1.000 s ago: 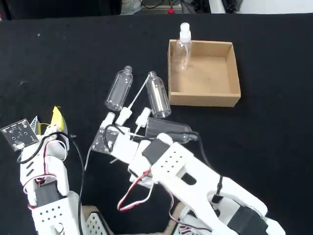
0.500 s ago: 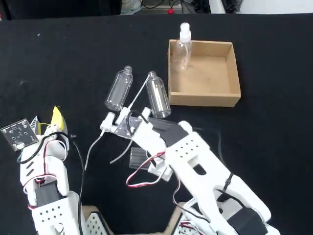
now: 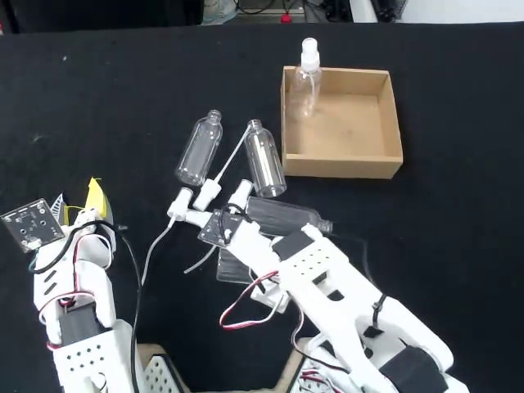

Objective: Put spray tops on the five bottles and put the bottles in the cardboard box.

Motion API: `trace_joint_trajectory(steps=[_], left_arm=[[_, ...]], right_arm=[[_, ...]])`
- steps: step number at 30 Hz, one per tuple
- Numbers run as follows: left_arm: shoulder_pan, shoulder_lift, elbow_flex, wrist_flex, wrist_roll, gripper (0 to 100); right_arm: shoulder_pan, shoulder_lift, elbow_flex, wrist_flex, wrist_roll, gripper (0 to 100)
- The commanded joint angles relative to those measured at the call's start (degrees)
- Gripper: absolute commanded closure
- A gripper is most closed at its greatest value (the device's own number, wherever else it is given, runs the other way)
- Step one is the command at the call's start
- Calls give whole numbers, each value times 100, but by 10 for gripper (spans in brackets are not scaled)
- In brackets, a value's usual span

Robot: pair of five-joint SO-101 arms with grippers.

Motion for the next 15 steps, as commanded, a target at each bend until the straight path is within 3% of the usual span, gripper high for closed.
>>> trace_joint_trajectory(steps=[1,4,6,12,15], left_arm=[[-13,-79,110,-141,0,805],[-13,-79,110,-141,0,805],[-13,-79,110,-141,0,805],[-13,-79,110,-141,0,805],[-13,-79,110,-141,0,805]], right_arm=[[97,-136,4,-149,-18,799],[88,-136,-84,-26,26,887],[97,-136,-286,334,26,891],[149,-136,-1798,2338,26,894],[589,-268,-2826,3244,44,893]])
